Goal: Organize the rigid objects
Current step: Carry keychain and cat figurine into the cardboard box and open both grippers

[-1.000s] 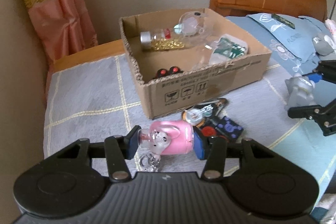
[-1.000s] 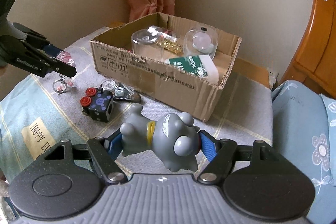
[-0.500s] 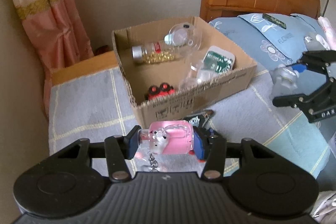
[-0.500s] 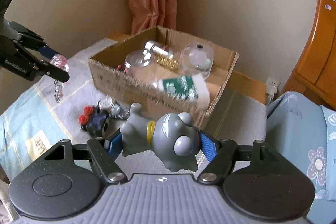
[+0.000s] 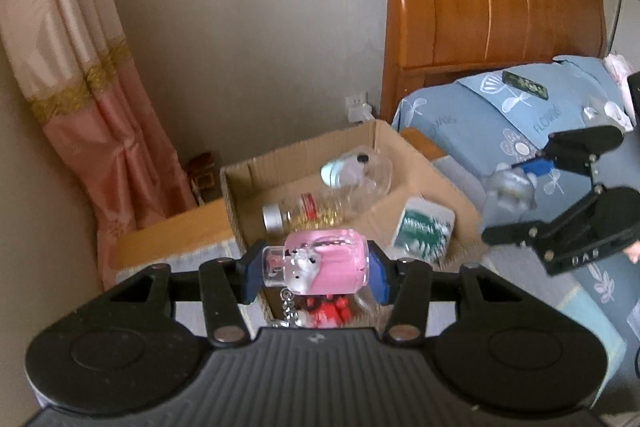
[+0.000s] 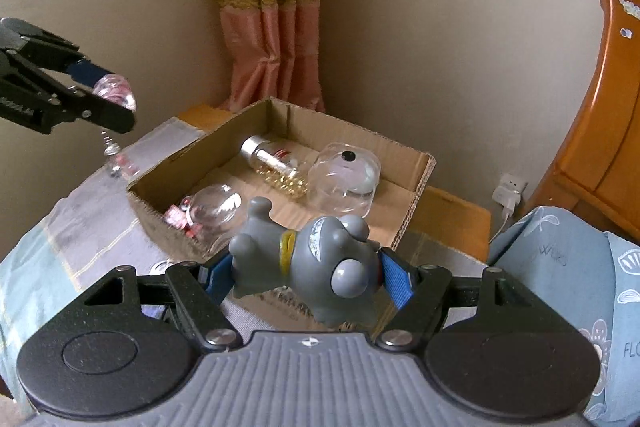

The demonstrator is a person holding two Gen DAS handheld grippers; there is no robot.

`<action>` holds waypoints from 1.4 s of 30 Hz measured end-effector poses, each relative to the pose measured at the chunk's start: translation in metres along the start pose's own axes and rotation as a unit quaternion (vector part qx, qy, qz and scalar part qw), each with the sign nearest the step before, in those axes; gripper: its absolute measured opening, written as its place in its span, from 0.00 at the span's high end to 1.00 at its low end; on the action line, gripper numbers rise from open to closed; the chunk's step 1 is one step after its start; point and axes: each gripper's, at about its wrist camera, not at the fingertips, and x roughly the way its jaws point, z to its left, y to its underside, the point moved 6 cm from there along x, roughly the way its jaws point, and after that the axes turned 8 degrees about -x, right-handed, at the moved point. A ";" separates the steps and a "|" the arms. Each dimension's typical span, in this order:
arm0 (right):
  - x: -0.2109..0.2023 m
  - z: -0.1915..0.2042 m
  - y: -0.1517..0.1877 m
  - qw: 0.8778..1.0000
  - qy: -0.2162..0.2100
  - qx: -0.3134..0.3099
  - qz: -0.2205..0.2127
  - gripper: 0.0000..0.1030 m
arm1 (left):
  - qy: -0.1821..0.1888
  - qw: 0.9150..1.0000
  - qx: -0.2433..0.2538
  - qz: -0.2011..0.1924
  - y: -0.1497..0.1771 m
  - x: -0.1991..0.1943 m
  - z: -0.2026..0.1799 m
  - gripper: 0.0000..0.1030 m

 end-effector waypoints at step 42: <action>0.044 -0.010 -0.048 0.999 0.026 0.041 0.006 0.00 | -0.072 0.993 -0.091 -0.026 0.094 0.000 -0.001 0.05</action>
